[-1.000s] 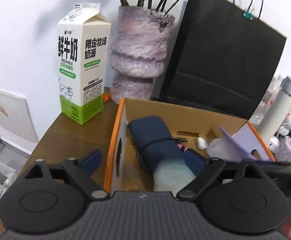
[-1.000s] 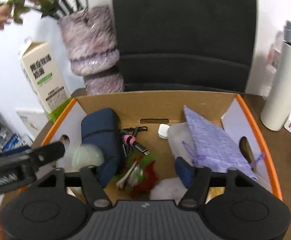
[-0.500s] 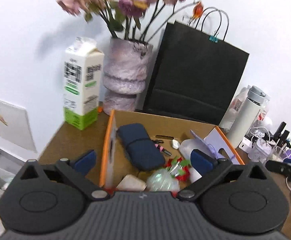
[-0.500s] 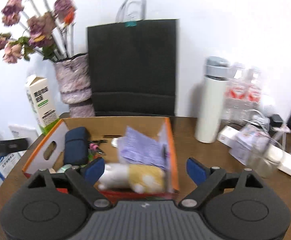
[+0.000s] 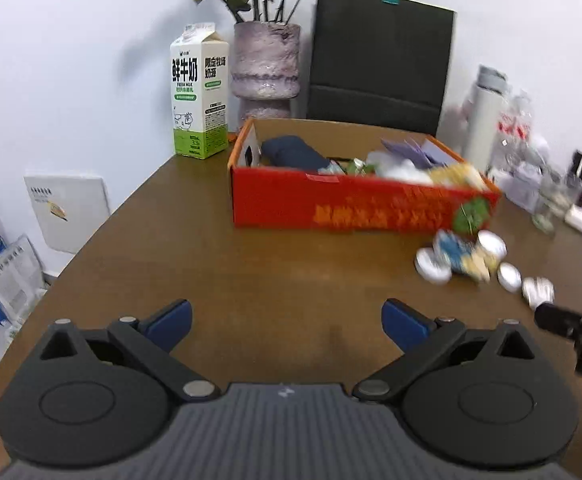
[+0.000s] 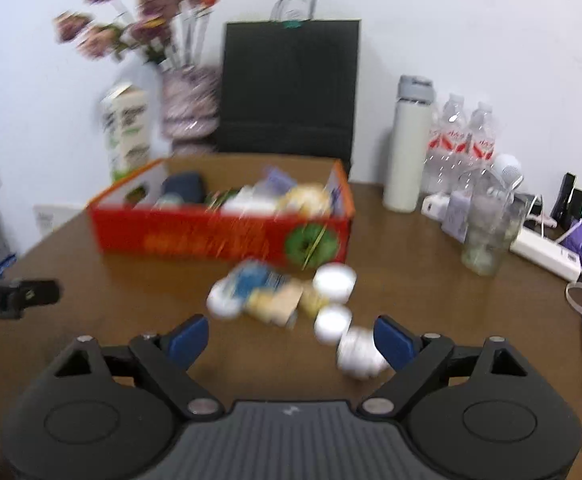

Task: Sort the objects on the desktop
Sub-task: 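Move both open tools back over the remaining items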

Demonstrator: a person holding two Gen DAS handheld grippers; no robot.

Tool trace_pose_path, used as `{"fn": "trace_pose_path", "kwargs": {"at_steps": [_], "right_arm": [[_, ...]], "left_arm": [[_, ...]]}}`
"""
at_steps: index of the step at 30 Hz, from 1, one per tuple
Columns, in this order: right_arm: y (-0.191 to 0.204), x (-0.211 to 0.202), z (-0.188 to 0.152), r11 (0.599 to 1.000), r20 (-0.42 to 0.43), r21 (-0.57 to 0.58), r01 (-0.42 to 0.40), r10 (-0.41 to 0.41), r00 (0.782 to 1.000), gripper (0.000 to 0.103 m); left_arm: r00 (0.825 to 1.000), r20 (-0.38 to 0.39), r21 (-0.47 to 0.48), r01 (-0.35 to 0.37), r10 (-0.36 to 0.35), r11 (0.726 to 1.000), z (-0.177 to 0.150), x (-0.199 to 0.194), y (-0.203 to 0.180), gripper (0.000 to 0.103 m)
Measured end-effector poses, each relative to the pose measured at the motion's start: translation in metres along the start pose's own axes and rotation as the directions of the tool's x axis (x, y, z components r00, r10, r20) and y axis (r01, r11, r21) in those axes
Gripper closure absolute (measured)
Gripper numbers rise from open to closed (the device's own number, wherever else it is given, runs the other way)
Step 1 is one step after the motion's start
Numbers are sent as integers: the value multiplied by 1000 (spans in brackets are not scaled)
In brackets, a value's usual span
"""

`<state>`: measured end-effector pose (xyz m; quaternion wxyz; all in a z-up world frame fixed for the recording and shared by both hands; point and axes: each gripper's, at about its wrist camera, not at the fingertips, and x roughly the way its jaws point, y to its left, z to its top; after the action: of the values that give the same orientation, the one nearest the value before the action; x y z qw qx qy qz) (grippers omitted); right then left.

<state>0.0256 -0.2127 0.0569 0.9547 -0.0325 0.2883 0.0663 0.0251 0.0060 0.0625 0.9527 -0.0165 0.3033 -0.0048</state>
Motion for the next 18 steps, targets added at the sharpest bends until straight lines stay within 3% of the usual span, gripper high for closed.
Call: {"fn": "trace_pose_path", "kwargs": {"at_steps": [4, 8, 11, 18], "right_arm": [[9, -24, -43, 997, -2, -70, 10, -10, 1000, 14], [6, -38, -67, 994, -24, -101, 46, -49, 999, 14], [0, -51, -77, 996, -25, -82, 40, -42, 999, 14], [-11, -58, -87, 998, -26, -53, 36, -38, 999, 14]], "left_arm": [[999, 46, 90, 21, -25, 996, -33, -21, -21, 0], [998, 26, 77, 63, -65, 995, -52, -34, -27, 0], [996, 11, 66, 87, -88, 994, -64, -39, -32, 0], [997, 9, 160, 73, -75, 984, -73, -45, -48, 0]]}}
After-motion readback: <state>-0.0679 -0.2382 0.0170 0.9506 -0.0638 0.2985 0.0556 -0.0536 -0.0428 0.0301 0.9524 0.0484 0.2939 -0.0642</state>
